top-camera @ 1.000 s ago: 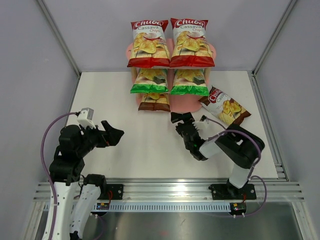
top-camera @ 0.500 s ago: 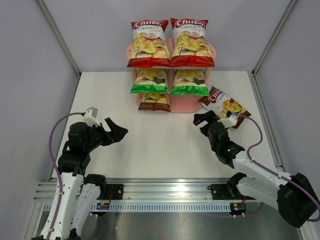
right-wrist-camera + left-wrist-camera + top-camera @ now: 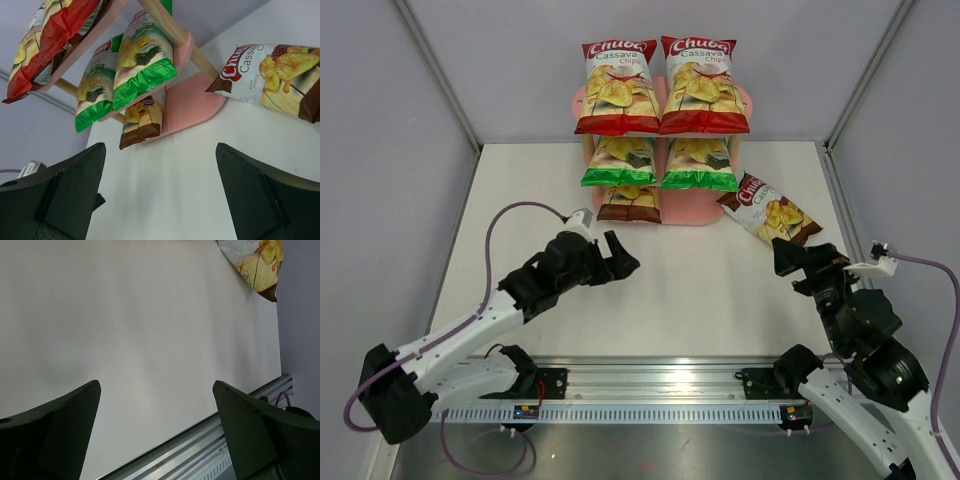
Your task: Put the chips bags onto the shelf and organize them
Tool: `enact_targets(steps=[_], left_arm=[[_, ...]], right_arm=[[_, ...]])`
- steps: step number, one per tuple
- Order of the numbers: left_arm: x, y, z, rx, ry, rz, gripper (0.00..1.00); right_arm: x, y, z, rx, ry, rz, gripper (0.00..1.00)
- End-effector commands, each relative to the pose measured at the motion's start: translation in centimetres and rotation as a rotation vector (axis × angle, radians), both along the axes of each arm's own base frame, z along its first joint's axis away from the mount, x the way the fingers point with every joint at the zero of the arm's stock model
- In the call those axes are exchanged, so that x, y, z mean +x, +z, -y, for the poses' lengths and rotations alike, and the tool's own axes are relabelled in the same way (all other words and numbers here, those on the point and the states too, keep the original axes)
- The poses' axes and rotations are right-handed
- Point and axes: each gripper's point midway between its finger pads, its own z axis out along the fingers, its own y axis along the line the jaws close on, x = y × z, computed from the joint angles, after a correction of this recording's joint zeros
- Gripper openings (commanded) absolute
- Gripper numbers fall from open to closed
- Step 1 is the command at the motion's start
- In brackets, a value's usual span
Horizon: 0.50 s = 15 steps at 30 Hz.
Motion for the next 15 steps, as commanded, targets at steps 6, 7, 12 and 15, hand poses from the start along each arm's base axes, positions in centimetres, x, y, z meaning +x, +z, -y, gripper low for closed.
enact_targets(steps=[6,7,12,15], left_arm=[[4.7,5.4,12.3,-0.181,0.07,0.051,0.99],[5.0,5.4,13.4,-0.188,0.061,0.04,0.99],[6.5,4.2,20.3,-0.201,-0.02,-0.033,0.99],[7.0,3.5,23.9,-0.205,-0.051,-0.048,0.99]], right_arm=[[-4.0,-1.1,3.0,-0.083,-0.001,-0.068,0.99],[-4.1,-1.0,3.0,-0.083,0.001,-0.063,0.99],[-4.9,-0.5,4.2,-0.092,-0.025,-0.037,0.99],[-5.5,0.0,4.6,-0.085,-0.025,-0.013,0.99]])
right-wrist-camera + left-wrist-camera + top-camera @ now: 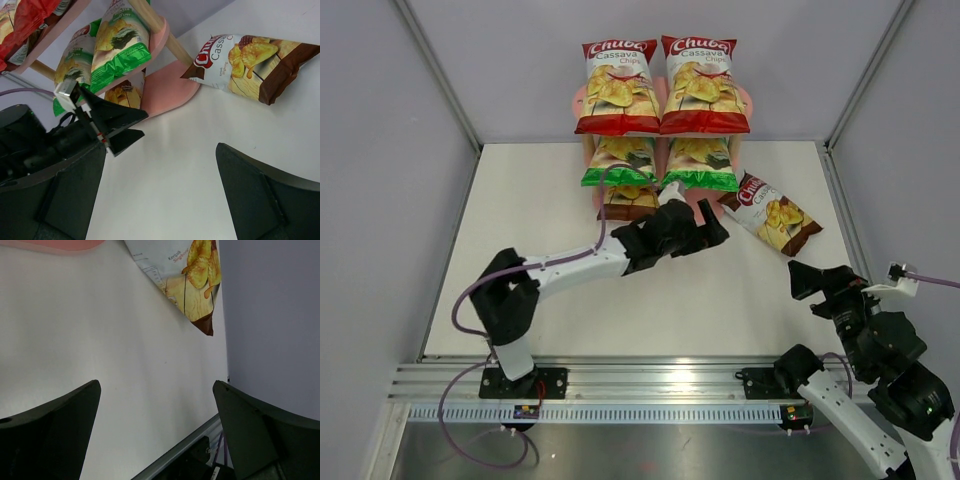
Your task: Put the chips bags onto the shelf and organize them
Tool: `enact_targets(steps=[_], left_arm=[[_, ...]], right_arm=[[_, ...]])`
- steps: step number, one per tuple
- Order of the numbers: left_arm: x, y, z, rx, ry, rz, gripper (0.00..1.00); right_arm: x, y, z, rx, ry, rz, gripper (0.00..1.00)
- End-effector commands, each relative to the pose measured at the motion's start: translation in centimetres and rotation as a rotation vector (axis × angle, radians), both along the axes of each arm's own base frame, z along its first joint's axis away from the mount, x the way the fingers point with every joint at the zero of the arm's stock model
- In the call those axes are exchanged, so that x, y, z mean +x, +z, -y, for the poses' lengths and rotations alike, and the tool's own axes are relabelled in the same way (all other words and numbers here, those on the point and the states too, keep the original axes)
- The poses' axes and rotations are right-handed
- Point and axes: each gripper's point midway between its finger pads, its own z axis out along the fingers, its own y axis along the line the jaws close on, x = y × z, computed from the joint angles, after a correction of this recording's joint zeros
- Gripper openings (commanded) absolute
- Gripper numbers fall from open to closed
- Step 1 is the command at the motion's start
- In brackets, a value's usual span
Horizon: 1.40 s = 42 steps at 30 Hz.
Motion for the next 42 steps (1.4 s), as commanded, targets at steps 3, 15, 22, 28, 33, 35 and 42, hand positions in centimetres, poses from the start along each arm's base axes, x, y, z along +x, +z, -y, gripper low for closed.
enact_targets(steps=[3,15,22,28,33,35,42], left_arm=[[0.6,1.6,6.4,-0.071,-0.046,0.022,0.99],[2.7,-2.7,13.1,0.046,-0.081,0.003,0.99],[3.4,-5.1,16.3,0.022,-0.107,-0.035,0.99],[3.5,-7.3,18.8,-0.097,-0.111,-0.105,0.99],[4.0,-7.4,20.2,-0.178,-0.091,-0.121,0.99],[4.4,-7.4,20.4,-0.2,-0.077,-0.115,0.99],[4.6,-6.4,20.8,-0.239,-0.037,-0.056,0.99]], right_arm=[[-1.4,1.6,1.5,-0.008,-0.014,0.049,0.99],[-3.2,2.1,2.1,0.044,0.012,0.089,1.0],[-3.7,1.8,1.5,0.074,0.051,0.085,1.0],[-4.2,1.4,1.0,0.1,0.084,0.08,0.99],[-4.7,1.4,1.2,0.112,0.091,0.08,1.0],[-4.9,1.5,1.2,0.112,0.095,0.081,1.0],[-5.0,1.6,1.1,0.107,0.106,0.085,0.99]])
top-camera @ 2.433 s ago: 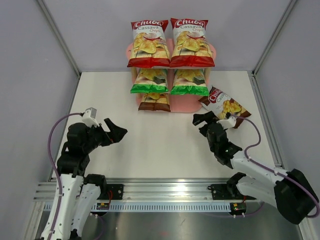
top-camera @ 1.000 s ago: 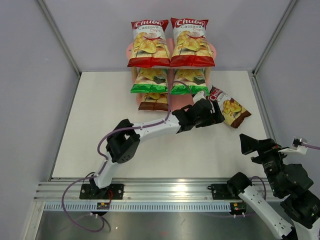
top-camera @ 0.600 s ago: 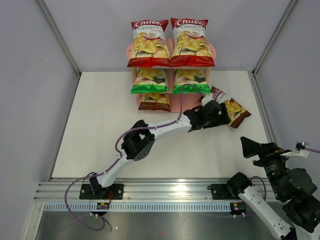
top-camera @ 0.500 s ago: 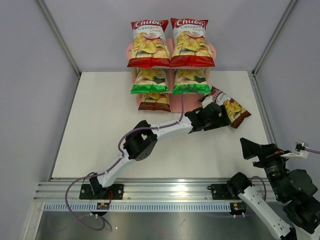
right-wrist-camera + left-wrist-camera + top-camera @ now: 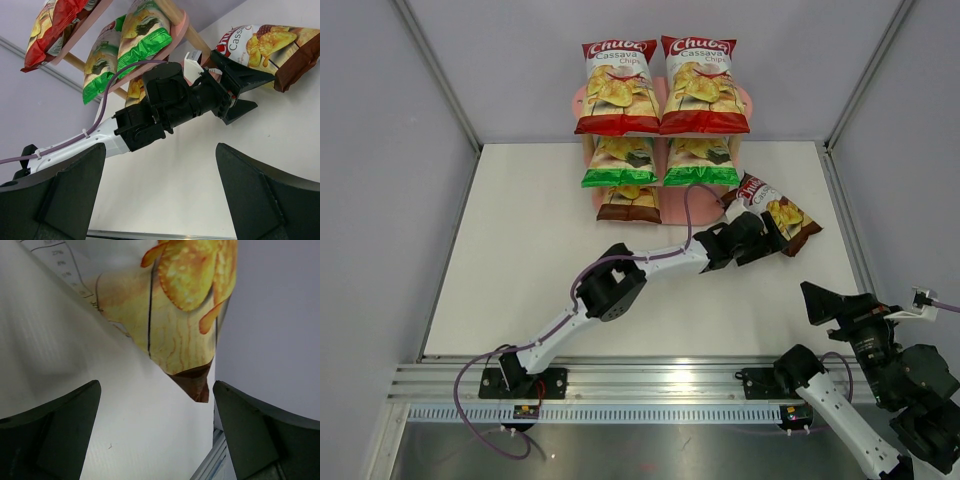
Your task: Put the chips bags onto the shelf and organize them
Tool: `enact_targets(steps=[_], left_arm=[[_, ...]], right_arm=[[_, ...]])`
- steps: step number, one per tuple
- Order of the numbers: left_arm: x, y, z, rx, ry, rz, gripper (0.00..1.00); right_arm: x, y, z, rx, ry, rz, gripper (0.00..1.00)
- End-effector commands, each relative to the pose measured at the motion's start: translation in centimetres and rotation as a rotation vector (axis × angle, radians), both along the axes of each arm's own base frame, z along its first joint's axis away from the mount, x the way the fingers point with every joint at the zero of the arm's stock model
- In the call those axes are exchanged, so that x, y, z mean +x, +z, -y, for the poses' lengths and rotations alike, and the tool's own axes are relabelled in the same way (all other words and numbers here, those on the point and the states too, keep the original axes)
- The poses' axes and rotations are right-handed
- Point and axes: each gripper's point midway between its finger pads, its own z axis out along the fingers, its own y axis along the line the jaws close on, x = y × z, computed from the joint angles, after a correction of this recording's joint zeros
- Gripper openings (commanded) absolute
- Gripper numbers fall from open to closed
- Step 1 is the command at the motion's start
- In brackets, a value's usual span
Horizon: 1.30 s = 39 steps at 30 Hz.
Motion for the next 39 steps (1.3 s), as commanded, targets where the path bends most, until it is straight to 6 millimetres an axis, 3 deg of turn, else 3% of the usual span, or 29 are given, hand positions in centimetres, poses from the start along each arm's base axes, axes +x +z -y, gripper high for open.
enact_targets(steps=[1,7,16,21,27,28,31,33,35,36,38,39], left_arm=[[0.8,4.7,1.5,-0.131,0.049,0.096,0.99],[1.2,4.9,2.2,-0.158,0.083,0.134,0.99],[1.8,3.1,3.6,-0.18,0.115,0.125,0.99],[2.3,1.0,4.0,-0.177,0.15,0.082,0.99],[3.0,0.9,4.4,-0.206,0.177,0.096,0.99],[3.1,1.7,4.8,-0.23,0.175,0.105,0.98],[3.3,1.0,5.1,-0.242,0.179,0.097,0.82],[3.4,1.1,5.2,-0.256,0.175,0.094,0.63],[3.2,1.2,5.1,-0.251,0.171,0.099,0.56],[3.3,1.3,5.0,-0.25,0.174,0.1,0.48],[3.1,2.4,4.9,-0.272,0.17,0.109,0.37],[2.8,1.6,4.6,-0.254,0.169,0.102,0.3]], right_arm=[[-0.5,0.8,-0.1,0.016,0.02,0.023,0.99],[-0.7,1.1,-0.5,0.023,0.045,0.032,0.99],[-1.1,1.8,-1.0,0.041,0.084,0.05,0.99],[-1.6,2.5,-1.7,0.068,0.127,0.063,0.99],[-2.1,3.0,-2.2,0.092,0.167,0.072,1.0],[-2.1,3.0,-2.3,0.093,0.169,0.073,0.99],[-2.2,3.0,-2.2,0.091,0.166,0.07,0.99],[-2.3,3.0,-2.1,0.088,0.166,0.074,0.99],[-2.3,3.1,-2.0,0.088,0.163,0.076,1.0],[-2.3,3.1,-1.9,0.085,0.161,0.074,0.99],[-2.4,3.1,-1.9,0.084,0.161,0.075,0.99],[-2.4,3.2,-1.8,0.083,0.157,0.077,0.99]])
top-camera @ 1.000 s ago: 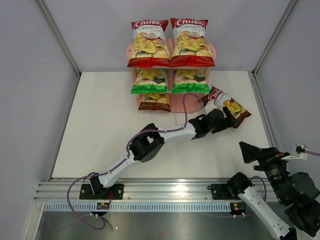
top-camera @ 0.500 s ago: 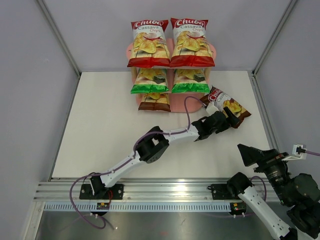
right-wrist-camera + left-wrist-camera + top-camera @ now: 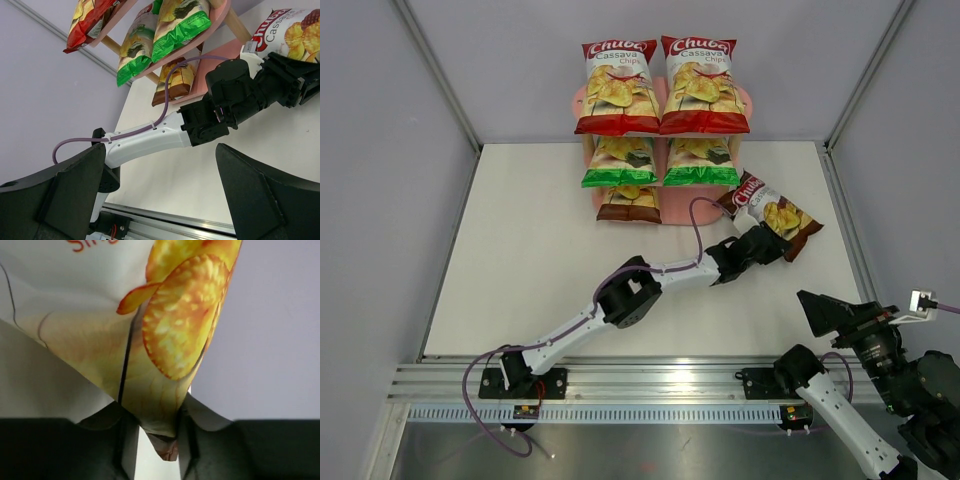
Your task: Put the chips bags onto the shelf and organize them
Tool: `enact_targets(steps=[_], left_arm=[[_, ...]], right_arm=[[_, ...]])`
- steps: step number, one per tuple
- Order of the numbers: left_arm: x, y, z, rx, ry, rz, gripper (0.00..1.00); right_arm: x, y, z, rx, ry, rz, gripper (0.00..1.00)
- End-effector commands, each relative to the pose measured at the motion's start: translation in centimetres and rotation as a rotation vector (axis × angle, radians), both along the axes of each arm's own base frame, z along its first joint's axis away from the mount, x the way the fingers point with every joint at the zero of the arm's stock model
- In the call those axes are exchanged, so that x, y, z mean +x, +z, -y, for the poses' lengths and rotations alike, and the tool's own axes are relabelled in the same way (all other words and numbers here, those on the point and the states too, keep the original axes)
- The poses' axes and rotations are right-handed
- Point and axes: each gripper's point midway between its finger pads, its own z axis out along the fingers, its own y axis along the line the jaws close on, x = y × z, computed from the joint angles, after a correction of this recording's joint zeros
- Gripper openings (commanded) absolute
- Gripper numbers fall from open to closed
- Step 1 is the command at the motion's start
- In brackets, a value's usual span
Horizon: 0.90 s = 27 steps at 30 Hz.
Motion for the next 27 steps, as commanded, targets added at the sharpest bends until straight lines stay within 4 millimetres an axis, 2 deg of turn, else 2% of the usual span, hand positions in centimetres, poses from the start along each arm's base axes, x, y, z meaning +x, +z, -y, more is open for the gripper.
enact_targets(steps=[1,3,4,5,6,8,9,10,11,12,13,15,16,17,21,23,24,26,27], left_arm=[[0.3,3.5,0.0,-0.071,0.027,0.059,0.21],[-0.7,3.4,-0.6,-0.047,0.017,0.062,0.14],[-0.8,4.3,-0.7,-0.075,0.017,0.082,0.05],[-1.6,4.6,-0.8,-0.075,0.009,0.096,0.02],[-2.3,4.6,-1.7,-0.057,0.01,0.1,0.0],[-3.4,6.0,-2.2,-0.08,0.002,0.143,0.0],[-3.8,8.8,-2.5,-0.134,0.006,0.179,0.0],[-4.8,7.2,-3.4,-0.095,-0.006,0.178,0.0],[-5.3,7.6,-3.8,-0.096,-0.009,0.188,0.0],[-5.5,10.8,-4.4,-0.15,0.006,0.223,0.0],[-6.3,8.7,-5.8,-0.095,0.003,0.216,0.0],[-7.0,9.5,-7.2,-0.103,0.006,0.233,0.0],[-7.3,11.8,-7.8,-0.155,0.006,0.256,0.0],[-7.8,10.8,-8.8,-0.133,0.005,0.243,0.0],[-9.3,11.7,-11.3,-0.143,-0.009,0.25,0.0],[-10.0,13.8,-12.7,-0.191,0.0,0.263,0.0],[-10.5,12.9,-13.9,-0.18,0.004,0.256,0.0],[-10.9,13.3,-15.3,-0.19,0.013,0.257,0.0],[-11.3,13.5,-17.0,-0.19,0.029,0.263,0.0]], right_arm=[[-0.6,1.5,0.2,0.023,0.009,0.044,0.99],[-0.5,1.6,0.3,0.025,0.003,0.049,0.99],[-0.5,1.5,0.3,0.021,0.001,0.048,0.99],[-0.4,1.6,0.4,0.022,-0.004,0.049,0.99],[-0.3,1.4,0.5,0.02,-0.014,0.044,0.99],[-0.2,1.4,0.7,0.018,-0.025,0.046,0.99],[-0.2,1.4,0.7,0.019,-0.028,0.046,1.0],[-0.2,1.4,0.8,0.016,-0.033,0.045,0.99],[-0.1,1.4,0.9,0.016,-0.04,0.046,1.0],[-0.1,1.4,1.0,0.016,-0.045,0.046,0.99],[0.0,1.5,1.1,0.015,-0.051,0.049,1.0],[0.1,1.4,1.3,0.012,-0.062,0.05,1.0],[0.2,1.4,1.3,0.01,-0.067,0.049,0.99],[0.3,1.3,1.5,0.009,-0.077,0.047,0.99],[0.7,1.3,1.6,0.012,-0.094,0.049,0.99],[1.1,1.2,1.6,0.008,-0.105,0.049,0.99],[1.2,1.2,1.6,0.008,-0.111,0.046,0.99],[1.7,0.9,1.1,-0.003,-0.107,0.03,0.99],[1.9,0.8,0.8,-0.008,-0.099,0.021,0.99]])
